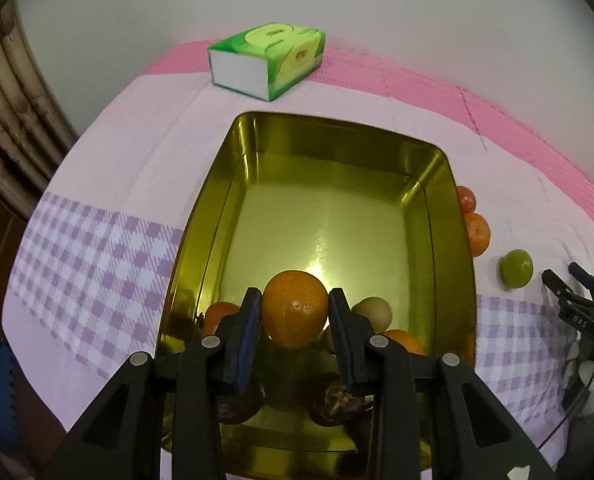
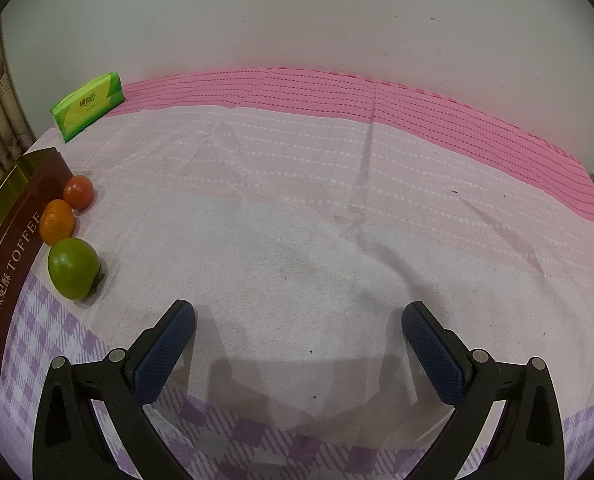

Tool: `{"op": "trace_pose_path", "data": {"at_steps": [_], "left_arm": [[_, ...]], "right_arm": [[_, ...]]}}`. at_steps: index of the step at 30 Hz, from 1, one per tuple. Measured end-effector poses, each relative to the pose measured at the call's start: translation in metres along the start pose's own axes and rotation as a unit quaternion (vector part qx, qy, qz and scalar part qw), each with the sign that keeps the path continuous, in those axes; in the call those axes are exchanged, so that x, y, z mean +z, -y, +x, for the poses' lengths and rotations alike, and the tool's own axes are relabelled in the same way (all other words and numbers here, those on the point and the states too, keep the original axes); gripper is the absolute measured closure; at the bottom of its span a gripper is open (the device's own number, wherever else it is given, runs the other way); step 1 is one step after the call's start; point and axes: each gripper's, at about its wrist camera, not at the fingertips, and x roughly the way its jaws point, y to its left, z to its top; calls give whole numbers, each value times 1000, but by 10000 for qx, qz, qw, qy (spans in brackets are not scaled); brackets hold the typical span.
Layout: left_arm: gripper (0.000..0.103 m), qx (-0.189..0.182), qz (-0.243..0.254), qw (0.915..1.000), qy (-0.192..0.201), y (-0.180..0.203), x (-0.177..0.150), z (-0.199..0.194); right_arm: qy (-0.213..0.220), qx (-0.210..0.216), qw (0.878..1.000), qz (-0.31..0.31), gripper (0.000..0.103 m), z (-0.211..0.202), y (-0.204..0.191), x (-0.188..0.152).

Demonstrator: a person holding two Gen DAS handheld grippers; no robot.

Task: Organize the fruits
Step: 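Carry the tangerine with the left gripper over the tin tray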

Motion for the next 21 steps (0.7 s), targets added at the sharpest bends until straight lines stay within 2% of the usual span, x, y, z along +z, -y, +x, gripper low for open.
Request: {"op": "trace_pose_path", "data": {"at_steps": [21], "left_arm": [[73,21,179,9997,-189,11,-21,11]], "right_arm": [[-4,-15,10000,10,0,0,0,0]]}}
